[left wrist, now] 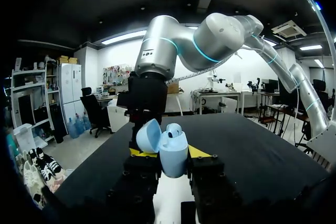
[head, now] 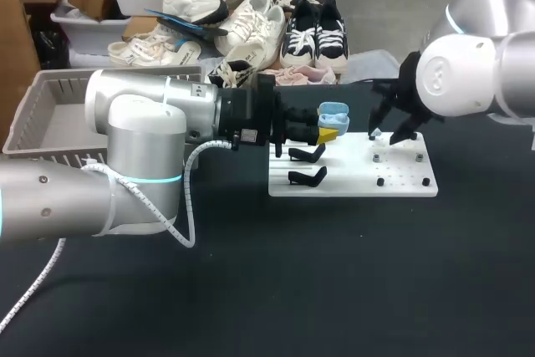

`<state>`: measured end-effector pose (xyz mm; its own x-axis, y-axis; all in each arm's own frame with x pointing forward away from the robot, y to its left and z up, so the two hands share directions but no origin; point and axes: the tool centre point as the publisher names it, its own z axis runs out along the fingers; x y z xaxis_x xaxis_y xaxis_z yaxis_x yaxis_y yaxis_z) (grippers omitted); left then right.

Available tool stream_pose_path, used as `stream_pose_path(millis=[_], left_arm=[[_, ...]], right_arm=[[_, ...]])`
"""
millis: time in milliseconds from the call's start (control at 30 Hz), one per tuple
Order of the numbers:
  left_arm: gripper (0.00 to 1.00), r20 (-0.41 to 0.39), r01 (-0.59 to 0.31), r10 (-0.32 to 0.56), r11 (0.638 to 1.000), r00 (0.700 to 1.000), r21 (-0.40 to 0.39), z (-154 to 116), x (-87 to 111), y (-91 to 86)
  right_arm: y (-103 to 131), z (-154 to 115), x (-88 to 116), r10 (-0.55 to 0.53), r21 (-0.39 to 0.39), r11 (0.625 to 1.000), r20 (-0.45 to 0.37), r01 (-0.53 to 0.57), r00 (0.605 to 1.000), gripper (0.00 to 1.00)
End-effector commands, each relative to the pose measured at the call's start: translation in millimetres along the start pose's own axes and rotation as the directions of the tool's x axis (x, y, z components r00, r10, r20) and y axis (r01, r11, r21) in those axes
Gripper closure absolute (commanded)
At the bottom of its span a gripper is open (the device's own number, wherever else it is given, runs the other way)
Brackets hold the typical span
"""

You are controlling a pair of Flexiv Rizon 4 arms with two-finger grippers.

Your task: Pick up each earbud case from the left stands, insert the matching earbuds, close the lid, and place the case in the box.

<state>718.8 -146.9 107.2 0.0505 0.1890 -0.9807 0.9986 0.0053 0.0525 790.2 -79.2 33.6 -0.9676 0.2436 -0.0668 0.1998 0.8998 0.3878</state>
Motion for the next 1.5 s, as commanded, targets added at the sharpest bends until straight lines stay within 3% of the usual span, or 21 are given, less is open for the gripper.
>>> stream_pose_path(millis=[33,967,1400,1500], left_arm=[[1.0,0.0,-0.001,0.001,1.0,1.0,-0.004,0.3,0.3,-0.9],[1.0,0.0,-0.001,0.001,1.0,1.0,-0.004,0.3,0.3,-0.9],[1.0,0.0,-0.001,0.001,1.0,1.0,-0.004,0.3,0.3,-0.9],[1.0,0.0,-0.001,0.001,1.0,1.0,-0.004,0.3,0.3,-0.9]], right_arm=[[1.8,3.1,-2.2,0.002,0.003,1.0,-0.004,-0.002,1.0,0.55],[6.8,13.2,-7.9,0.008,0.004,1.0,-0.018,-0.008,1.0,0.61],[2.7,13.4,-9.3,0.019,0.005,1.0,-0.021,-0.019,1.0,0.69],[2.3,13.2,-10.1,0.022,0.004,1.0,-0.02,-0.022,1.0,0.79]])
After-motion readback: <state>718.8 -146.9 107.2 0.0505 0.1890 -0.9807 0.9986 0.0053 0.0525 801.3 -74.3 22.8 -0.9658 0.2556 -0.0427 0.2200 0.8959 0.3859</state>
